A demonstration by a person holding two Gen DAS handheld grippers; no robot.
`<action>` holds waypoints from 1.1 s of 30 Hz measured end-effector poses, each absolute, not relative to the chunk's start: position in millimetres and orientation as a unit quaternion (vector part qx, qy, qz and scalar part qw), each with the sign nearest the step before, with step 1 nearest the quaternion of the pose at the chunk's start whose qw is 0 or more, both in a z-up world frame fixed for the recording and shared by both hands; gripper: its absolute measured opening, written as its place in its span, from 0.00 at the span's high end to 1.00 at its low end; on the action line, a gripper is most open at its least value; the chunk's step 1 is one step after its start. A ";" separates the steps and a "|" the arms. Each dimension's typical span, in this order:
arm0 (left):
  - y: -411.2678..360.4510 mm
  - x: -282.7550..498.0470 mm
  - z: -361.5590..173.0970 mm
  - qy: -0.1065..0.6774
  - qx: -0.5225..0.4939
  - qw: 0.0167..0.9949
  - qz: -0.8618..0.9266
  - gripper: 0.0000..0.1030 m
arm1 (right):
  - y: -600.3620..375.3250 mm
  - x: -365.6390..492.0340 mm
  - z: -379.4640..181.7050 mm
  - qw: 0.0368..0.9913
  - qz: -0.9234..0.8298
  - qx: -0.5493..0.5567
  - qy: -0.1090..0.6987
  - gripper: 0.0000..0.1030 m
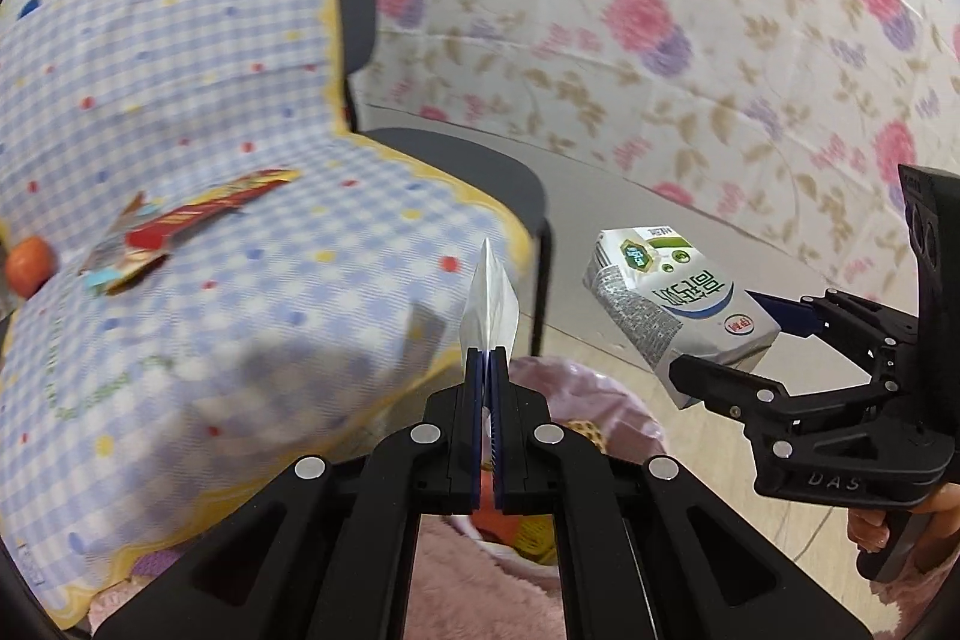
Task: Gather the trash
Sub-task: 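Carry the milk carton and tissue over the pink bin, then open both tools to drop the carton and tissue into the bin, then move both tools back toward the chair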
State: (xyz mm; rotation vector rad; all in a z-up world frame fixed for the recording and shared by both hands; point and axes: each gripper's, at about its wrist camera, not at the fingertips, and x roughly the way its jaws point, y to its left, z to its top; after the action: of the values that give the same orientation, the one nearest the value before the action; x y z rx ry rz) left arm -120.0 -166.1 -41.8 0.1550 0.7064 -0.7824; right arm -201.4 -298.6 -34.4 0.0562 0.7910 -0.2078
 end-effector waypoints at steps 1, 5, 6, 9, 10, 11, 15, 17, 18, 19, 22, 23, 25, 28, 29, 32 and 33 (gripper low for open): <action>-171.3 -120.7 -44.9 0.340 0.077 0.858 -0.377 0.98 | -301.8 -205.0 -36.4 0.916 -0.103 0.029 0.386 0.30; -189.3 -123.4 -56.0 0.352 0.091 0.845 -0.392 0.97 | -312.2 -212.4 -40.4 0.917 -0.108 0.039 0.383 0.30; -193.2 -123.8 -58.7 0.354 0.093 0.842 -0.395 0.97 | -315.1 -213.3 -42.2 0.917 -0.108 0.042 0.382 0.30; -200.4 -123.3 -64.7 0.354 0.097 0.840 -0.399 0.97 | -324.2 -211.5 -49.2 0.918 -0.107 0.054 0.379 0.30; -202.8 -122.0 -66.7 0.355 0.097 0.840 -0.399 0.97 | -326.7 -210.1 -51.6 0.918 -0.105 0.059 0.379 0.30; -204.5 -120.4 -68.6 0.358 0.095 0.838 -0.400 0.92 | -330.2 -207.9 -55.8 0.916 -0.101 0.066 0.381 0.29; -207.8 -111.2 -77.9 0.374 0.084 0.836 -0.393 0.64 | -338.4 -200.9 -70.5 0.908 -0.111 0.068 0.399 0.24; -205.5 -108.3 -80.0 0.377 0.082 0.840 -0.381 0.48 | -342.5 -204.4 -70.7 0.907 -0.122 0.068 0.398 0.24; -202.2 -105.5 -80.2 0.380 0.084 0.842 -0.375 0.48 | -345.1 -207.1 -69.0 0.907 -0.125 0.069 0.396 0.24; -198.4 -103.6 -79.4 0.381 0.086 0.845 -0.365 0.48 | -347.7 -210.4 -65.9 0.908 -0.130 0.070 0.392 0.24; -182.9 -100.1 -71.9 0.378 0.085 0.859 -0.334 0.48 | -355.8 -218.7 -56.3 0.911 -0.143 0.080 0.379 0.25; -176.5 -100.0 -68.4 0.376 0.084 0.864 -0.326 0.48 | -357.2 -220.9 -51.4 0.912 -0.150 0.084 0.373 0.25; -166.4 -99.3 -62.5 0.373 0.080 0.870 -0.314 0.48 | -358.4 -220.4 -43.2 0.915 -0.152 0.089 0.364 0.27; -149.2 -99.8 -53.2 0.369 0.070 0.878 -0.298 0.48 | -348.1 -214.5 -32.6 0.921 -0.136 0.089 0.355 0.29; -144.7 -100.7 -50.6 0.366 0.071 0.880 -0.292 0.48 | -342.1 -211.6 -29.3 0.923 -0.129 0.085 0.352 0.29; -131.1 -102.8 -44.5 0.359 0.075 0.888 -0.278 0.48 | -326.4 -201.7 -24.1 0.927 -0.111 0.075 0.352 0.29; -125.7 -102.8 -42.6 0.358 0.074 0.890 -0.275 0.48 | -320.2 -197.5 -23.9 0.927 -0.106 0.071 0.352 0.29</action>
State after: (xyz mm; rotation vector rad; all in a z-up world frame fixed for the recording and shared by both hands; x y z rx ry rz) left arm -102.8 -125.7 -42.6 0.1527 0.7428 -0.5704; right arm -197.5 -320.2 -23.9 0.1446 0.7220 -0.2179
